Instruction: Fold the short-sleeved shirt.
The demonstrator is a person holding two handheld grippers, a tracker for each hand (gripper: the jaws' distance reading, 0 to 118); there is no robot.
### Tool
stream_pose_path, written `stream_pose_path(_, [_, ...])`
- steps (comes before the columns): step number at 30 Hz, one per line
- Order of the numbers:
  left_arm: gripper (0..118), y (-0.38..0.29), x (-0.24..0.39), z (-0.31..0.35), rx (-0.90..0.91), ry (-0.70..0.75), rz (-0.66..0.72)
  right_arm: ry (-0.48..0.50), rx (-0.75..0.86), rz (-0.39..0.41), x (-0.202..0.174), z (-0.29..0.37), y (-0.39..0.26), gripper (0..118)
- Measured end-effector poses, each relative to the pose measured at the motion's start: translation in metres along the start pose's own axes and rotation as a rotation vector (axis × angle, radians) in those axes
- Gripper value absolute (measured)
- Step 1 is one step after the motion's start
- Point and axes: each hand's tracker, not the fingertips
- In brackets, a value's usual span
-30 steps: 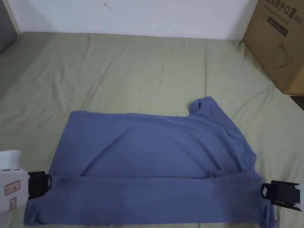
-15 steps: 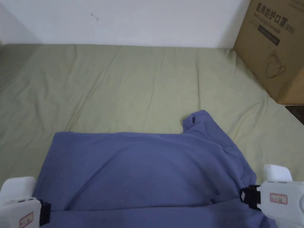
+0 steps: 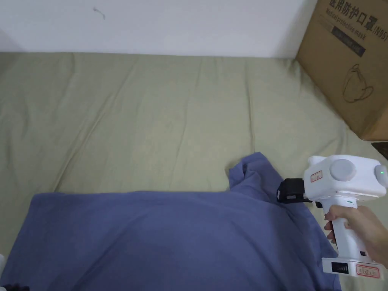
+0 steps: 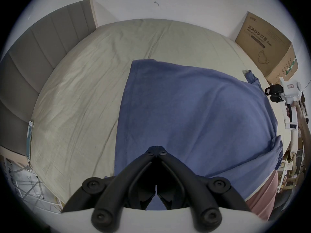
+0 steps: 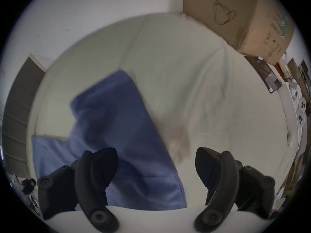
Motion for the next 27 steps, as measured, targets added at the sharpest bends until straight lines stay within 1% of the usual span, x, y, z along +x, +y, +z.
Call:
stream_pose_path(1, [0,0.0,0.0,-0.001,-0.004,0.004,-0.001,-0.005,-0.019,0.028,-0.002,-0.008,-0.002,80])
stream_pose_path(2, [0,0.0,-0.001,-0.003,-0.01,0.005,-0.002,-0.025,-0.038,0.04,-0.004,-0.013,-0.008,73])
stream_pose_path(3, [0,0.0,-0.002,-0.003,-0.015,0.004,0.0,-0.067,0.001,0.052,-0.007,-0.011,-0.011,72])
stream_pose_path(4, [0,0.0,-0.002,-0.003,-0.016,0.004,0.003,-0.044,0.01,0.042,-0.005,-0.008,-0.01,59])
stream_pose_path(5, [0,0.0,-0.003,-0.004,-0.017,0.005,0.005,-0.037,0.007,0.04,-0.004,0.0,-0.009,38])
stream_pose_path(6, [0,0.001,-0.003,-0.004,-0.018,0.009,0.006,-0.06,0.027,0.076,-0.005,0.005,-0.01,10])
stream_pose_path(7, [0,0.002,-0.001,-0.001,-0.015,0.012,0.005,-0.051,0.034,0.08,-0.007,0.006,-0.009,5])
stream_pose_path(8, [0,0.004,0.0,0.0,-0.01,0.015,0.003,-0.035,0.027,0.07,-0.011,0.011,-0.004,5])
stream_pose_path(9, [0,0.006,0.0,0.002,-0.004,0.022,0.003,-0.013,0.013,0.039,-0.012,0.01,-0.001,5])
stream_pose_path(11, [0,0.013,0.0,0.005,0.008,0.026,0.004,-0.02,0.011,0.039,-0.016,0.009,-0.003,5])
stream_pose_path(12, [1,0.017,-0.002,0.006,0.03,0.023,0.016,-0.021,0.013,0.041,-0.013,0.009,-0.002,5])
stream_pose_path(13, [11,0.021,-0.003,0.005,0.041,0.018,0.03,-0.023,0.014,0.048,-0.013,0.009,-0.003,5])
stream_pose_path(14, [11,0.028,-0.006,0.003,0.043,0.005,0.042,-0.023,0.015,0.05,-0.015,0.009,-0.003,5])
stream_pose_path(15, [16,0.038,-0.014,-0.003,0.044,-0.014,0.058,-0.023,0.015,0.05,-0.016,0.009,-0.003,5])
stream_pose_path(16, [35,0.048,-0.018,-0.01,0.032,-0.025,0.067,-0.02,0.013,0.045,-0.012,0.01,-0.002,5])
stream_pose_path(18, [83,0.073,-0.023,-0.028,0.025,-0.023,0.067,-0.017,0.013,0.046,-0.014,0.011,-0.001,5])
stream_pose_path(19, [104,0.086,-0.025,-0.034,0.034,-0.024,0.069,-0.018,0.012,0.05,-0.016,0.01,0.0,5])
stream_pose_path(20, [108,0.101,-0.029,-0.043,0.056,-0.041,0.083,-0.017,0.012,0.053,-0.014,0.013,-0.001,5])
stream_pose_path(21, [106,0.117,-0.034,-0.053,0.052,-0.049,0.105,-0.017,0.013,0.058,-0.015,0.014,-0.001,5])
stream_pose_path(23, [106,0.145,-0.039,-0.071,0.042,-0.033,0.176,-0.015,0.012,0.061,-0.016,0.015,0.001,5])
stream_pose_path(25, [106,0.169,-0.045,-0.092,0.047,-0.056,0.203,-0.009,0.012,0.06,-0.012,0.014,0.001,5])
stream_pose_path(27, [103,0.185,-0.046,-0.113,-0.024,-0.019,0.22,-0.005,0.01,0.055,-0.013,0.013,0.002,5])
